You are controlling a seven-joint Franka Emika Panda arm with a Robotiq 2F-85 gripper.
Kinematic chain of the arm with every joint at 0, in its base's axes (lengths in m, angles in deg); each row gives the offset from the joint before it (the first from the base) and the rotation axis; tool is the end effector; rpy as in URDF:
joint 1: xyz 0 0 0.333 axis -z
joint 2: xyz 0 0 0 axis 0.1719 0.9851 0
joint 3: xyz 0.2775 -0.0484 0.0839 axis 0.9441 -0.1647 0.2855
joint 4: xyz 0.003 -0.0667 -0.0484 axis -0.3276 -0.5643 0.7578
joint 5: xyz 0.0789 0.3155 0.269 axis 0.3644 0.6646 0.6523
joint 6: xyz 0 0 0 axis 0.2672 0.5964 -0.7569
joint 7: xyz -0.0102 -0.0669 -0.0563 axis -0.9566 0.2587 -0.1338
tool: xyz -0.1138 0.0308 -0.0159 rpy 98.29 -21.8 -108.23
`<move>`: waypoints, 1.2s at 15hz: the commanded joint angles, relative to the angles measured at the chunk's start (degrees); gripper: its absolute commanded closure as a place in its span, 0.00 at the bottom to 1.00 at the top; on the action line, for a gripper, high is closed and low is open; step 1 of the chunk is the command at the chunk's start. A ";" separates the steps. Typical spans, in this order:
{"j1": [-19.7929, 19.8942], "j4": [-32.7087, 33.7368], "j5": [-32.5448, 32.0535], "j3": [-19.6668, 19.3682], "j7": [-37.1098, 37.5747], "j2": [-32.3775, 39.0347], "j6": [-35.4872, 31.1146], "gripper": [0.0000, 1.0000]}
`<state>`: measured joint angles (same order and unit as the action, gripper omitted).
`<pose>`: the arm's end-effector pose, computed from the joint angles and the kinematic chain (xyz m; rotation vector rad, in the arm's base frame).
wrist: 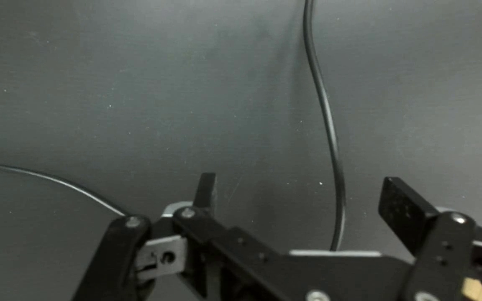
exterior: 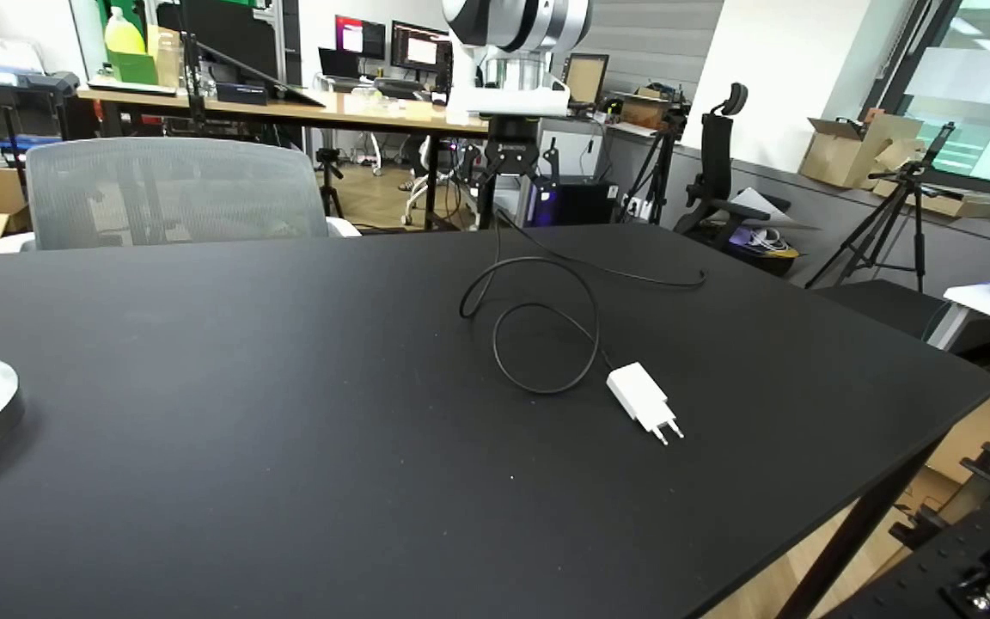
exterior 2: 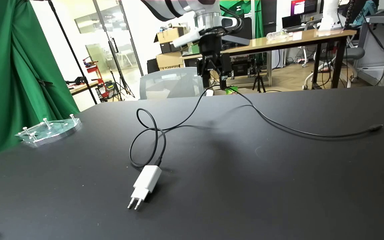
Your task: Spread the charger cable
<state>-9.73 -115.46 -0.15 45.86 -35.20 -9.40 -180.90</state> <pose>0.7806 -0.0516 0.1642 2.9526 -0.8379 -0.1959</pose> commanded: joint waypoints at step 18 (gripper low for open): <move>-4.63 1.39 -2.68 -2.79 5.03 -0.54 -5.15 0.98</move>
<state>-11.76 -109.73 -1.12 45.21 -34.82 -6.44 -182.68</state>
